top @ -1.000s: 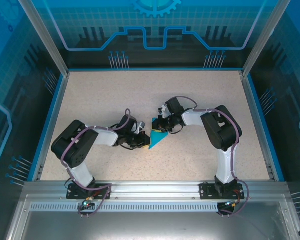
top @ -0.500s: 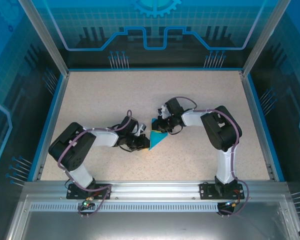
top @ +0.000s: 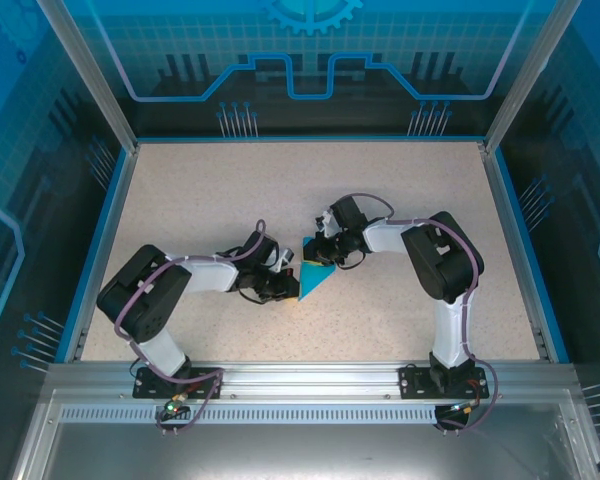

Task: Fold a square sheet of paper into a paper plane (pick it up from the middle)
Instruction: Fourth fold the wing at the center of the table.

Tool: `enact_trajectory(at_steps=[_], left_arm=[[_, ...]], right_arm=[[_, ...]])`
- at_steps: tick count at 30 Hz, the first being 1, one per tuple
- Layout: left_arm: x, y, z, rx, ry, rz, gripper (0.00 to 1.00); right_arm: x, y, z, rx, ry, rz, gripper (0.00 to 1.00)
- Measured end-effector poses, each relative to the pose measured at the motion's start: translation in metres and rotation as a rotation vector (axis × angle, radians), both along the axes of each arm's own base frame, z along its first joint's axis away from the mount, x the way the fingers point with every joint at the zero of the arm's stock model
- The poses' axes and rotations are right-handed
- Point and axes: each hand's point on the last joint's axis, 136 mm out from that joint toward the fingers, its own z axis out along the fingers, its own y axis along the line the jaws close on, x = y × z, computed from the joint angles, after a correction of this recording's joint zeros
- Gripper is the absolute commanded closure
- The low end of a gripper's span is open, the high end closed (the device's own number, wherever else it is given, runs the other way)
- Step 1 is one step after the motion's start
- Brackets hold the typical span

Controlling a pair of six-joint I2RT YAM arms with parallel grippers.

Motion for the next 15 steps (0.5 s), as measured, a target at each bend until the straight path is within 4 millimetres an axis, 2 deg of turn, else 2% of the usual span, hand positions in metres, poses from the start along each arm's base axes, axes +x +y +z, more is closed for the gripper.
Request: enact_trajectory(at_steps=[6,9,12,15], left_arm=[[-0.003,0.001,-0.001,0.02,0.017,-0.014,0.84],[-0.017,0.005,0.002,0.034,0.058,-0.026,0.79],[-0.027,0.007,0.017,0.035,0.063,-0.038,0.78],[-0.028,0.008,0.037,0.016,0.033,-0.038,0.78]], right_arm=[[-0.001,0.0,-0.001,-0.004,-0.001,0.002,0.84],[-0.001,0.0,-0.001,-0.005,-0.003,0.004,0.84],[-0.001,0.0,-0.001,-0.005,-0.003,0.004,0.84],[-0.001,0.0,-0.001,-0.005,-0.005,0.006,0.84]])
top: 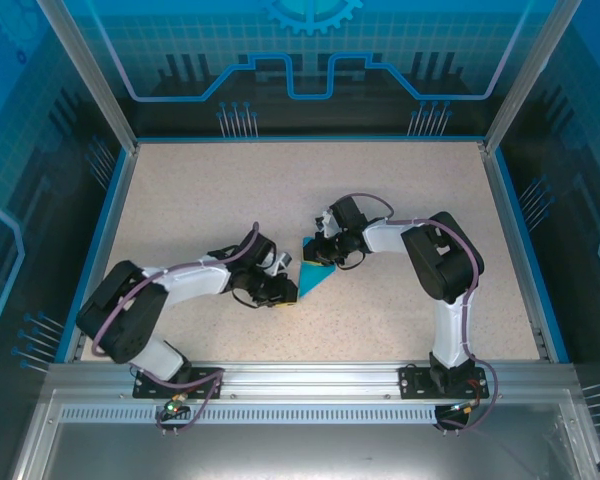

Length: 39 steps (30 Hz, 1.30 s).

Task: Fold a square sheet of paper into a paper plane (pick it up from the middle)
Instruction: Fourth fold the wing at the center of the table.

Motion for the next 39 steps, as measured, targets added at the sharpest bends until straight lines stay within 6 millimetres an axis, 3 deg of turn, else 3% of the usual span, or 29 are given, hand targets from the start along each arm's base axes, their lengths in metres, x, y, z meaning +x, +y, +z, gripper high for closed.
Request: enact_trajectory(at_steps=[6,9,12,18,24,29,39], left_arm=[[0.021,-0.013,0.035,-0.056,-0.081,0.01,0.8],[0.036,-0.02,0.038,-0.078,-0.097,0.031,0.8],[0.05,-0.025,0.028,-0.084,-0.085,0.053,0.8],[0.054,-0.03,0.001,-0.078,-0.03,0.06,0.8],[0.06,-0.035,-0.008,-0.102,-0.032,0.06,0.81],[0.049,-0.031,-0.035,-0.119,0.022,0.062,0.8],[0.048,-0.03,-0.032,-0.194,-0.006,0.069,0.79]], right_arm=[[0.0,0.0,0.0,0.0,-0.003,0.003,0.84],[0.0,0.0,0.0,0.0,-0.003,0.003,0.84],[0.0,0.0,0.0,0.0,-0.003,0.003,0.84],[0.0,0.0,0.0,0.0,-0.003,0.004,0.84],[-0.001,0.0,-0.001,0.0,-0.004,0.004,0.84],[-0.001,0.0,-0.001,0.001,-0.005,0.007,0.84],[-0.001,0.0,-0.001,0.0,-0.008,0.009,0.84]])
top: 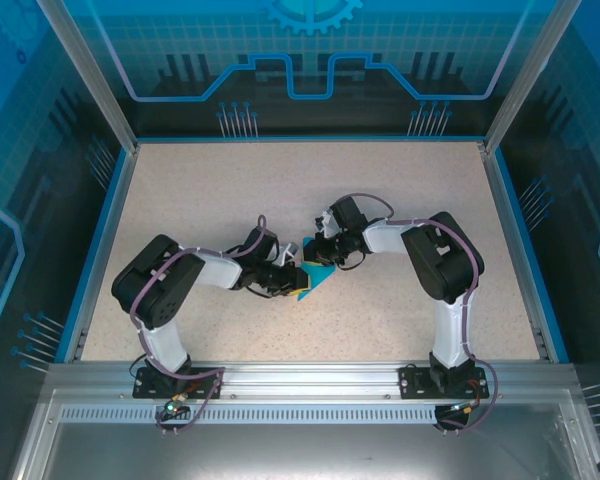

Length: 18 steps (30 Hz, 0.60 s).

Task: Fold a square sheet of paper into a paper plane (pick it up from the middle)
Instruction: Fourth fold the wing at the center of the table.

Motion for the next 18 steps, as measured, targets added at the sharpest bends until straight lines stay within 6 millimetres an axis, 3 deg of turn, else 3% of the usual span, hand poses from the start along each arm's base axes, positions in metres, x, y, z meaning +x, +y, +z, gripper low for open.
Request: enact_trajectory(at_steps=[9,18], left_arm=[[-0.02,0.003,-0.004,0.109,0.007,-0.045,0.81],[-0.027,0.006,-0.005,0.127,-0.002,-0.056,0.81]], right_arm=[[0.0,0.0,0.0,-0.001,-0.002,0.002,0.84],[0.0,0.0,0.0,-0.001,-0.002,0.002,0.84]])
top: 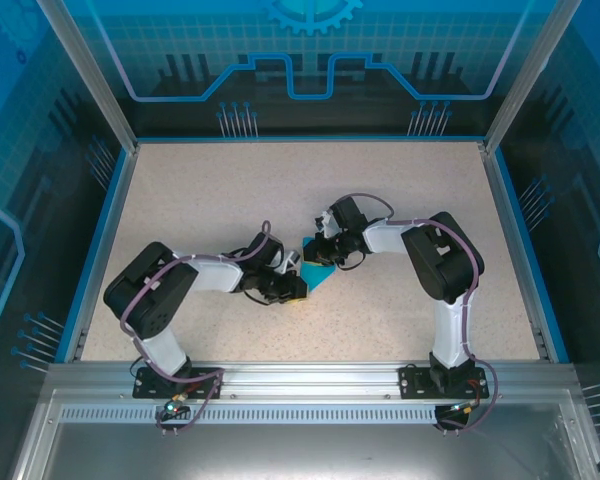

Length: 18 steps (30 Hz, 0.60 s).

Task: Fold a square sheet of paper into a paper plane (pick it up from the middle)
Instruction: Fourth fold the wing at the center of the table.

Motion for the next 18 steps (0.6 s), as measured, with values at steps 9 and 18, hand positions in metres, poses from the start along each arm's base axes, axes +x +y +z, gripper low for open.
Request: enact_trajectory(at_steps=[9,18], left_arm=[[-0.034,0.026,0.015,0.066,0.017,0.013,0.8],[-0.001,0.029,0.06,0.048,-0.141,0.11,0.79]], right_arm=[[0.0,0.0,0.0,0.002,-0.003,0.0,0.84],[0.0,0.0,0.0,0.004,-0.005,0.001,0.84]])
